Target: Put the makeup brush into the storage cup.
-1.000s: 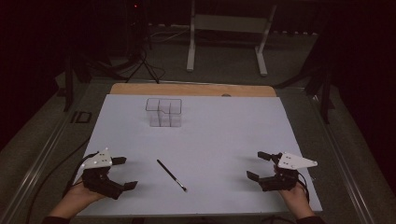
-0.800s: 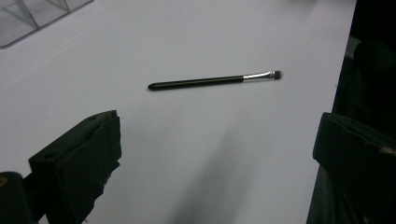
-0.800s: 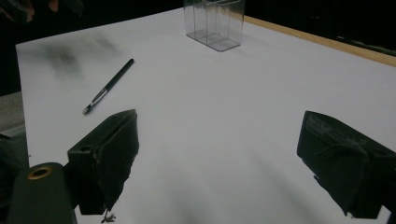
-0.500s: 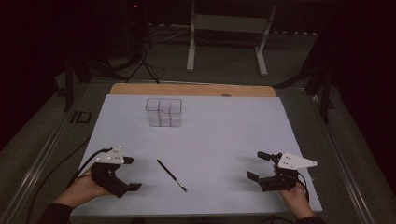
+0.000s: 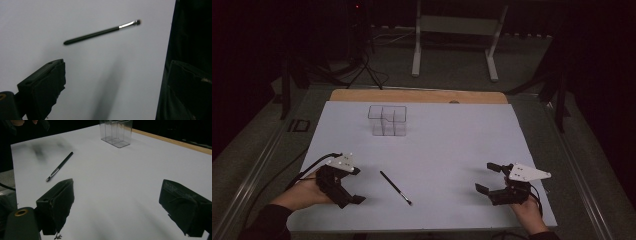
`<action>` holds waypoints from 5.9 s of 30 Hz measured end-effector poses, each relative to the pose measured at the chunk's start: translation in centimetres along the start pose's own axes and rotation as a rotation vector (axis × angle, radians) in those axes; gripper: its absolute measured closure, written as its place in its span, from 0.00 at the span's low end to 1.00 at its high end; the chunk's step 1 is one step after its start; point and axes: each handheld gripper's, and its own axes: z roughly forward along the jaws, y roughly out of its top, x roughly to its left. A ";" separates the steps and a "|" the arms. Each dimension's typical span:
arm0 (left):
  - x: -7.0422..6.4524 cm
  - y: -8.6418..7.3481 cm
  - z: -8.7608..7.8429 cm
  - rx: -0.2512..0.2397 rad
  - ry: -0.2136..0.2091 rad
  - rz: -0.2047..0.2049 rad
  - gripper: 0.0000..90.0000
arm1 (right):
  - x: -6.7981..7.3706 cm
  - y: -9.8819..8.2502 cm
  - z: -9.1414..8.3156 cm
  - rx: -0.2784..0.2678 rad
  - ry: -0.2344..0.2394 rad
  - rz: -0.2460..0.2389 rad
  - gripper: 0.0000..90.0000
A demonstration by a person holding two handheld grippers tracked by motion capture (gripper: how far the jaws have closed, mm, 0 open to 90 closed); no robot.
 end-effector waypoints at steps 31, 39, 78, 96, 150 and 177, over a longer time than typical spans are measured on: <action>0.1 5.3 4.3 0.220 -0.050 0.322 0.08 | 0.0 -0.1 0.2 0.008 0.007 0.003 0.14; -0.1 6.3 5.8 0.298 -0.034 0.445 0.13 | -0.1 -0.1 0.2 0.008 0.010 0.005 0.14; -1.6 10.3 11.4 0.353 -0.209 0.858 0.67 | -0.2 -0.2 0.3 0.012 0.021 0.010 0.14; -1.5 10.1 13.0 0.399 -0.263 0.913 0.85 | -0.3 -0.2 0.3 0.012 0.019 0.009 0.15; 0.9 14.1 2.4 -0.006 0.112 0.398 0.95 | -0.3 -0.2 0.2 0.010 0.009 0.009 0.15; 0.3 10.5 -0.4 -0.261 0.293 0.117 0.95 | -0.3 -0.1 0.0 0.003 0.006 0.007 0.15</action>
